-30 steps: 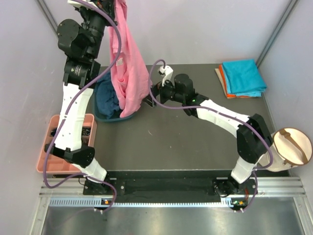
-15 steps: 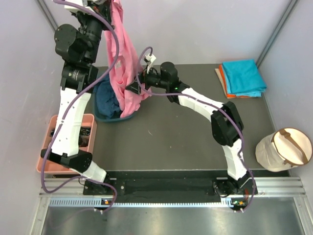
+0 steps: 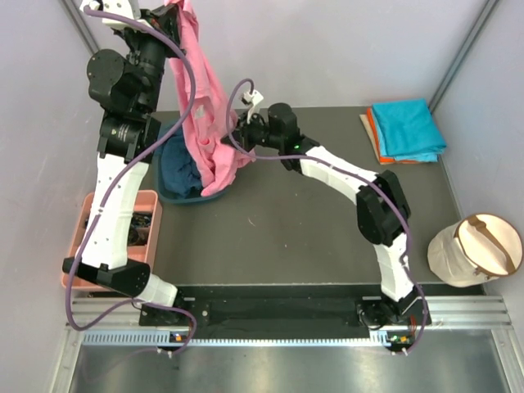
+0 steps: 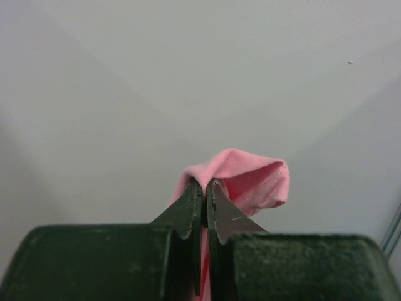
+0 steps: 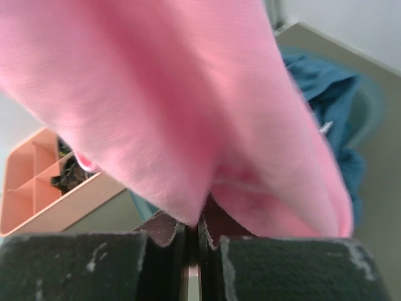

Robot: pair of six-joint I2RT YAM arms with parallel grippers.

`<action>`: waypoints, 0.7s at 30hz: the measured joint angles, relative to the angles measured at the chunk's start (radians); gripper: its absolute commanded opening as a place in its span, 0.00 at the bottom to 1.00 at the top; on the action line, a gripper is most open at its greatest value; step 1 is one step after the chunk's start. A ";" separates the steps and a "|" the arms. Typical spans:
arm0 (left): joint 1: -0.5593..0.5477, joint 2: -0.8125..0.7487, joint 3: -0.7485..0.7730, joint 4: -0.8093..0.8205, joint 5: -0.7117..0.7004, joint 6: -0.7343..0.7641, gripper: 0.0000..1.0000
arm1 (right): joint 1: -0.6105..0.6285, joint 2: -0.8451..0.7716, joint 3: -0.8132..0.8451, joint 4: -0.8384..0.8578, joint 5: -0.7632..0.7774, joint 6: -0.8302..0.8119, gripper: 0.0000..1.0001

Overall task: Fold and stack the t-shirts
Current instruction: Move the tshirt to the center of the board

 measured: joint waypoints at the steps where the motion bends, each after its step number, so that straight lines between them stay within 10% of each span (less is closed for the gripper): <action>1: 0.000 -0.001 -0.003 0.003 -0.002 0.002 0.00 | 0.000 -0.033 -0.016 -0.027 0.019 -0.018 0.00; 21: 0.002 0.029 0.002 0.076 0.110 -0.091 0.00 | -0.066 -0.665 -0.076 -0.250 0.628 -0.452 0.00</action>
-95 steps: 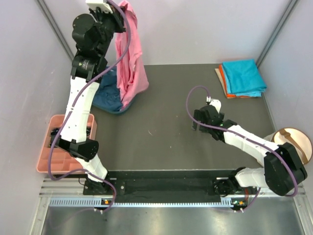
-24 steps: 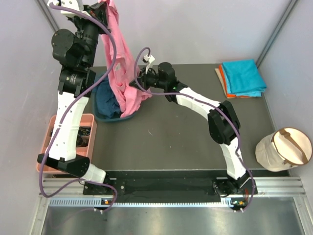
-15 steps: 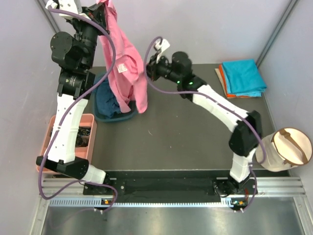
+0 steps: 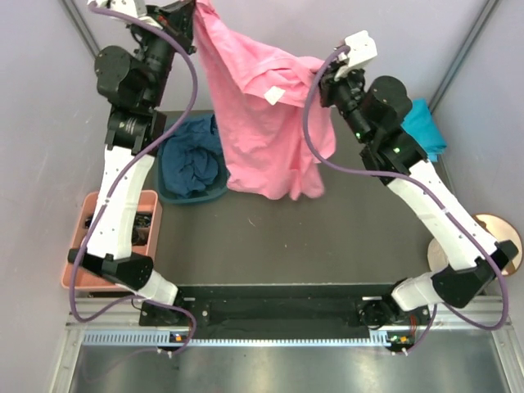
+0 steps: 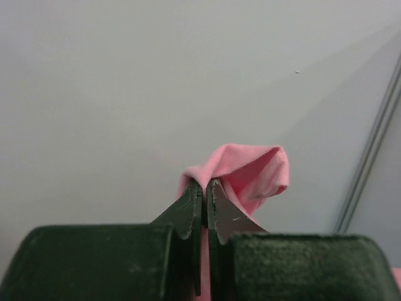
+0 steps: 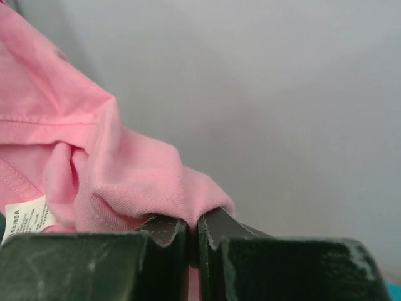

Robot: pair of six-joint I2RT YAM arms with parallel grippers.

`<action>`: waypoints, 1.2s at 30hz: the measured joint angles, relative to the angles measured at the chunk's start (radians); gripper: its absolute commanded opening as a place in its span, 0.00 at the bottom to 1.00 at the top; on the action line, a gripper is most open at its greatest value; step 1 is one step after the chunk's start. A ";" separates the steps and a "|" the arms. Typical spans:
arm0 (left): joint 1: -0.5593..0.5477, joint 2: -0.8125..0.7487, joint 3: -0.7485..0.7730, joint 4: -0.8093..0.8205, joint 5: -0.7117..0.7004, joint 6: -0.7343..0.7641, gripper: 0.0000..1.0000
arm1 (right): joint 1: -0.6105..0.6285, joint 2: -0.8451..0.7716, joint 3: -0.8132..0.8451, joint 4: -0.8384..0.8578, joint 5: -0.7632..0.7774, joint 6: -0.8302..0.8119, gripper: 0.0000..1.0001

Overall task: Fold and stack the t-shirts
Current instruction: Move the tshirt to the center of the board

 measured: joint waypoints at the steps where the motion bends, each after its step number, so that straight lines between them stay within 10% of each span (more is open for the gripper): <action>1: 0.000 0.015 0.008 0.001 0.019 -0.014 0.00 | -0.011 -0.018 -0.019 -0.009 0.021 -0.005 0.00; 26: -0.236 0.123 -0.759 0.041 0.149 -0.252 0.04 | -0.037 -0.405 -0.634 -0.426 0.259 0.385 0.01; 30: -0.278 0.116 -0.864 0.040 0.131 -0.255 0.57 | -0.037 -0.445 -0.687 -0.480 0.249 0.452 0.65; 31: -0.280 0.112 -0.892 0.035 0.126 -0.257 0.70 | -0.037 -0.446 -0.702 -0.486 0.245 0.463 0.95; 33: -0.281 0.103 -0.937 0.026 0.104 -0.252 0.96 | -0.037 -0.443 -0.747 -0.501 0.232 0.483 0.99; 36: -0.280 0.087 -0.977 -0.009 0.061 -0.253 0.99 | -0.037 -0.430 -0.792 -0.527 0.218 0.497 0.99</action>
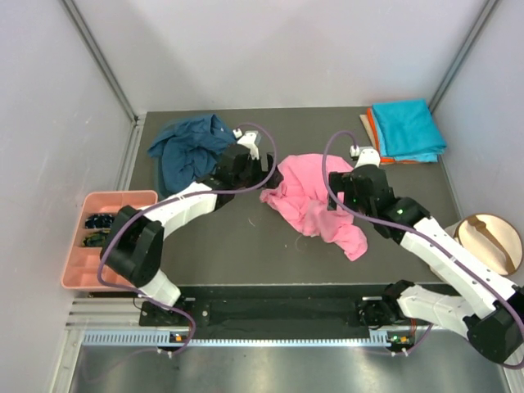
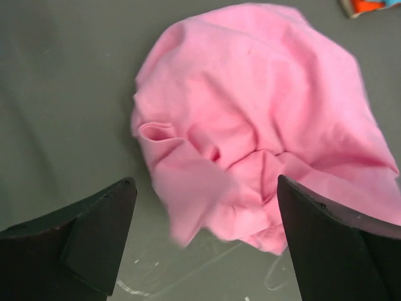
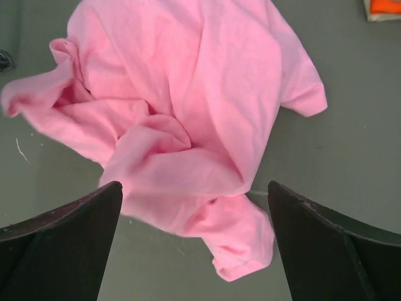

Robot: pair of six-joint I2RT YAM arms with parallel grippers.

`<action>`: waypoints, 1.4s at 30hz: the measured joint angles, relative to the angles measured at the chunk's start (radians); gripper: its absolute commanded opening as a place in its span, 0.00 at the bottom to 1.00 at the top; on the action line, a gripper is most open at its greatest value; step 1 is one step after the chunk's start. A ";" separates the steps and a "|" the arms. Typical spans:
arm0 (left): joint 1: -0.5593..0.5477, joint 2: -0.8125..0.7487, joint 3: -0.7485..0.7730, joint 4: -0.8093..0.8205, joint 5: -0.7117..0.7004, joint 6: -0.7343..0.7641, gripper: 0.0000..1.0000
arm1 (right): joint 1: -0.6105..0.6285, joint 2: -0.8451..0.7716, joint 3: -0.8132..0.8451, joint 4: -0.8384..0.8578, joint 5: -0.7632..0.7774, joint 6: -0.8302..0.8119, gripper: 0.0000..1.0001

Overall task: Fold and stack the t-shirts
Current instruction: Move the tshirt to the center of the board, then flatten out the tshirt

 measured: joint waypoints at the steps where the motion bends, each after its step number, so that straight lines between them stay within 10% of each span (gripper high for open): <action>1: 0.001 -0.005 -0.005 -0.008 -0.014 0.000 0.99 | 0.000 0.005 -0.007 -0.003 -0.004 0.003 0.99; 42: 0.401 0.237 0.087 0.023 0.013 0.049 0.99 | 0.000 0.084 -0.010 0.010 -0.072 0.009 0.99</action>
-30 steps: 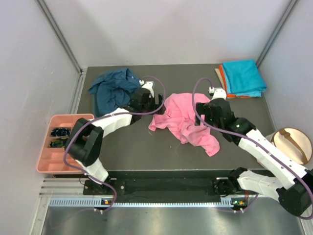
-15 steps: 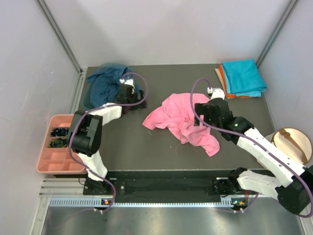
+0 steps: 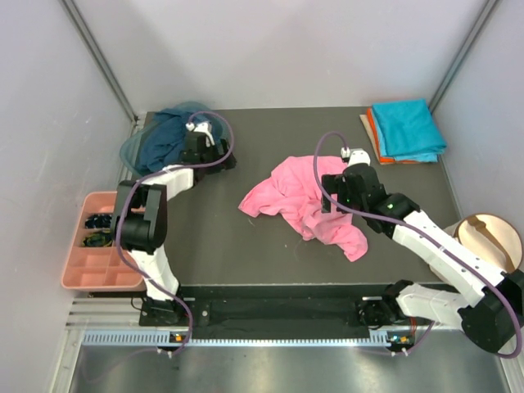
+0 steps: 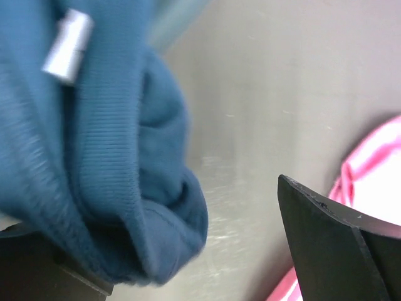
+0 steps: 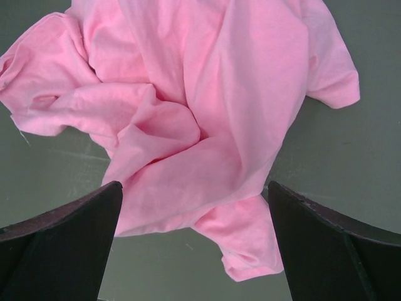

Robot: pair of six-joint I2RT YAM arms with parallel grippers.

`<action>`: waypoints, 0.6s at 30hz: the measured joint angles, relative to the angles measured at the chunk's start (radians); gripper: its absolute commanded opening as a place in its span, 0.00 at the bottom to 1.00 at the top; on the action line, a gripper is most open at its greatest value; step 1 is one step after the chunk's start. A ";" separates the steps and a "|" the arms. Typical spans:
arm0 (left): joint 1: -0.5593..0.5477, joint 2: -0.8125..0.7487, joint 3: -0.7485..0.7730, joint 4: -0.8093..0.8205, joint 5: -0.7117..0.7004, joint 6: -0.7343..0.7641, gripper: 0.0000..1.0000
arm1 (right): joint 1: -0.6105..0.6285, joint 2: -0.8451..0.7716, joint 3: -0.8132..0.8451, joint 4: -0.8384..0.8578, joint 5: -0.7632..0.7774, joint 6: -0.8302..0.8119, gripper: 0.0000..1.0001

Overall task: Fold and stack the t-shirts
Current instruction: Flatten out the tshirt

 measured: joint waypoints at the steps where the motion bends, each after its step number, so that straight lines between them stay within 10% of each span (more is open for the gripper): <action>1: -0.011 0.011 0.007 0.005 0.006 0.001 0.99 | 0.000 0.000 0.000 0.000 0.000 0.000 0.99; 18: 0.006 0.264 0.342 0.042 0.032 0.085 0.99 | 0.000 0.000 0.000 0.001 -0.001 0.000 0.99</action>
